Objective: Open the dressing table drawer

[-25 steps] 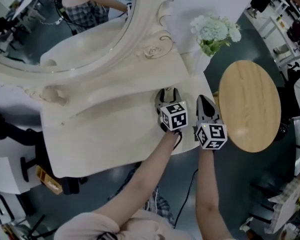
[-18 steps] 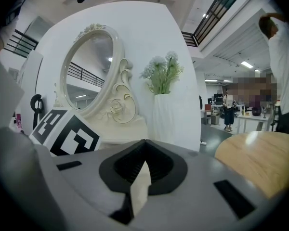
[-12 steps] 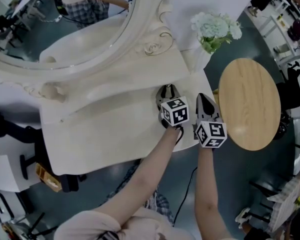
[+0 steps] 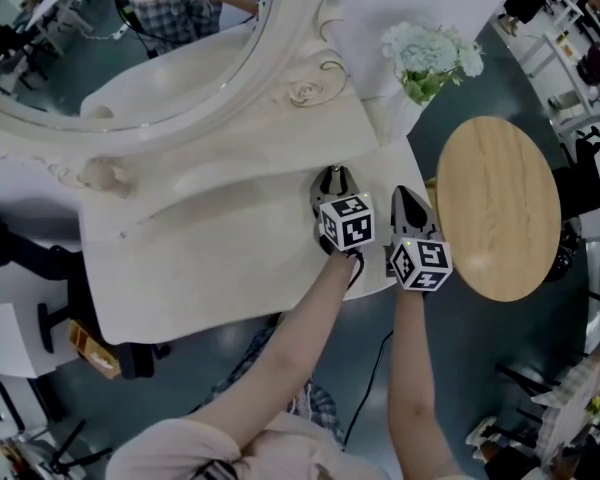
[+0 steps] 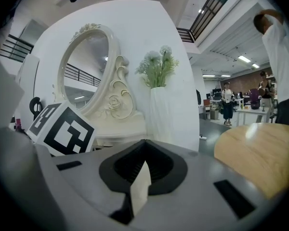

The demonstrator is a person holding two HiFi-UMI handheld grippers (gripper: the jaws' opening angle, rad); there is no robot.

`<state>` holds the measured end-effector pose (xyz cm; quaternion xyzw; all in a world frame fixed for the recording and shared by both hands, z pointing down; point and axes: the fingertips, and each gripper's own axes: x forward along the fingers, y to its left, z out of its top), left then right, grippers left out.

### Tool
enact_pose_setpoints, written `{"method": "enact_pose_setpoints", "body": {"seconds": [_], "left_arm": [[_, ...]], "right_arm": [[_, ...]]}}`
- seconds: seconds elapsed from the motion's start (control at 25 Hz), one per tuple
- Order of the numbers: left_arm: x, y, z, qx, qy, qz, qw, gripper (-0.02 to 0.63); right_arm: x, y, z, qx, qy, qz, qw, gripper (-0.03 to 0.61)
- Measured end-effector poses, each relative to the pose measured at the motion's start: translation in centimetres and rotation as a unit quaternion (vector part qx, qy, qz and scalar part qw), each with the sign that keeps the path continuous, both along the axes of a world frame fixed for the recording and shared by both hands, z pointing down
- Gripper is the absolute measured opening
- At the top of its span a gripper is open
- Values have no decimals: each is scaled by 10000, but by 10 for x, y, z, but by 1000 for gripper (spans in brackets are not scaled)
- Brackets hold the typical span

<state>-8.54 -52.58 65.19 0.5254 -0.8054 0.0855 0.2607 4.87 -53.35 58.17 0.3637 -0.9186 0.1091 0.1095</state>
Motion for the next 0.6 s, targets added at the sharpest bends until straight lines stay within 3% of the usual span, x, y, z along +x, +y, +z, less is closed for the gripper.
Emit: {"method": "enact_pose_setpoints", "body": {"seconds": [0.6], "left_arm": [[5, 4, 1, -11, -39, 58, 10000, 103]], "right_arm": [[-4, -11, 15, -285, -47, -125, 9995, 17]]}}
